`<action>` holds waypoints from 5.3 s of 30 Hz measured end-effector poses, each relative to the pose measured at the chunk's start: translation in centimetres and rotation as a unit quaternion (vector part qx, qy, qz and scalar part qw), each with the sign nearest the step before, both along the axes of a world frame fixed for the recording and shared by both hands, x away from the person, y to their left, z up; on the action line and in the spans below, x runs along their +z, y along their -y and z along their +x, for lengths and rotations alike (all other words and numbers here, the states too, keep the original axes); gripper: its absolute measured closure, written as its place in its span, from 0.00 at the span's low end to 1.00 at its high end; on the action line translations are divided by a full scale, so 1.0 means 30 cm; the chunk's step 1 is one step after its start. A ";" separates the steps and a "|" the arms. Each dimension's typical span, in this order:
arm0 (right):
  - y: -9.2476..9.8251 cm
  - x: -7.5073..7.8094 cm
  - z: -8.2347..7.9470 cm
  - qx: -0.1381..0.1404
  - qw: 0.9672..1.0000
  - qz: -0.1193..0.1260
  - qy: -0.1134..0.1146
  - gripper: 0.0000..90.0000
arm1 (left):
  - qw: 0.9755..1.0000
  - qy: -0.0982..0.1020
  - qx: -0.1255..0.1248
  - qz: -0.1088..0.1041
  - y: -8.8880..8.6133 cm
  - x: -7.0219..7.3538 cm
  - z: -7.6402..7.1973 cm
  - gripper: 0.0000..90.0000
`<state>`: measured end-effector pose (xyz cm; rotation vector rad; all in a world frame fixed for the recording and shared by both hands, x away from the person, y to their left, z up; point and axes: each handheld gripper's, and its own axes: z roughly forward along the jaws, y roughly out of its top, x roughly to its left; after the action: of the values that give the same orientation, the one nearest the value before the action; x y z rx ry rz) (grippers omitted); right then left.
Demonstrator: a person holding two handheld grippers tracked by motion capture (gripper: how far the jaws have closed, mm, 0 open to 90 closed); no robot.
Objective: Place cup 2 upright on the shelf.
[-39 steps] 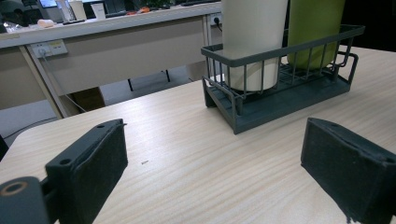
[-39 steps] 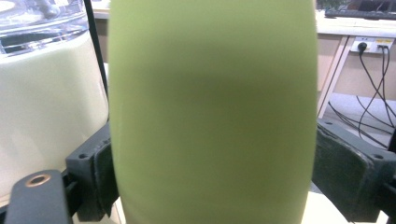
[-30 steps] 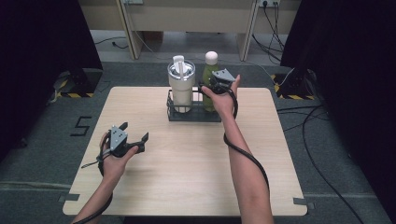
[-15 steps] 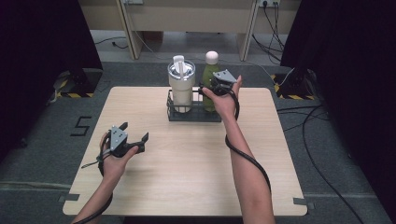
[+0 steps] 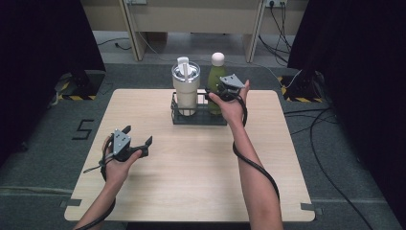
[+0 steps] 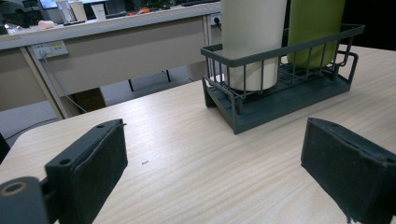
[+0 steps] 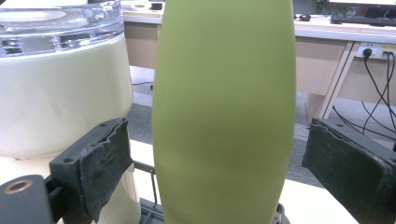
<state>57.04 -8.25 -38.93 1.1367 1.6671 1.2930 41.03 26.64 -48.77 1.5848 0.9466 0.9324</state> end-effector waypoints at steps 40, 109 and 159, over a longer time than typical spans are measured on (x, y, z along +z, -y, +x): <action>0.090 -0.014 -0.149 0.006 1.000 -0.015 -0.001 0.09 | 1.000 -0.001 0.000 0.005 0.010 -0.003 -0.003 0.07; 0.348 -0.163 -0.430 -0.026 0.999 -0.022 -0.016 0.13 | 1.000 -0.001 0.003 0.007 0.013 -0.006 -0.007 0.07; 0.460 -0.328 -0.548 -0.060 0.997 -0.035 -0.026 0.16 | 1.000 -0.007 -0.006 0.018 0.031 -0.023 -0.009 0.07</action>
<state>40.59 -22.04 -48.77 1.2175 1.6422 1.1306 40.75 25.71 -49.47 1.6277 0.9337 0.9352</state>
